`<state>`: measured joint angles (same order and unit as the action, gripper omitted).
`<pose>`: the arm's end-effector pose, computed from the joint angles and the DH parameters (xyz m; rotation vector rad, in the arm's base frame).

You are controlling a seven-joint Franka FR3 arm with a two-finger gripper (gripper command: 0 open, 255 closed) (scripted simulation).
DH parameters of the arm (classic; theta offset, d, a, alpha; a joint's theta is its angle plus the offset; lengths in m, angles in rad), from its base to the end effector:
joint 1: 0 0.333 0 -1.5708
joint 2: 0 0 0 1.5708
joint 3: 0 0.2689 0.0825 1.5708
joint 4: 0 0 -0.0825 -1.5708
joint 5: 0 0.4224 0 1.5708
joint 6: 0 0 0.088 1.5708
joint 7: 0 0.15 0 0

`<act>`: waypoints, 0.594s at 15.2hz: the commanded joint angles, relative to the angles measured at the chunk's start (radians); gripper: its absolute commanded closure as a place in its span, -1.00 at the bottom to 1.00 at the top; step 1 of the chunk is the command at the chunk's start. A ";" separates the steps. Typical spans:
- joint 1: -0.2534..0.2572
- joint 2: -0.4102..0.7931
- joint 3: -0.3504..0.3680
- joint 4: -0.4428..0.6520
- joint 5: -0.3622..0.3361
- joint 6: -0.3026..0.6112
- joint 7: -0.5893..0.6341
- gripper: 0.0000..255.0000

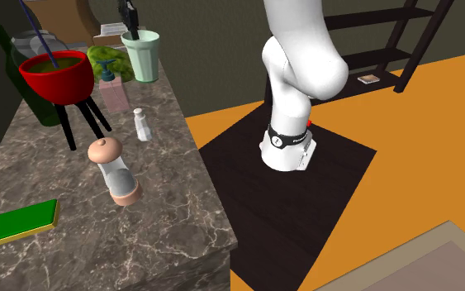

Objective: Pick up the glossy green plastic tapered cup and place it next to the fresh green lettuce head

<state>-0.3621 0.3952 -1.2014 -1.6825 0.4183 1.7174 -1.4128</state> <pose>0.1007 -0.6211 0.3846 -3.0232 0.3434 -0.0516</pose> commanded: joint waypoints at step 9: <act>-0.008 0.037 0.031 -0.100 0.043 0.114 -0.034 1.00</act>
<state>-0.3655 0.4251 -1.1763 -1.7735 0.4542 1.8187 -1.4411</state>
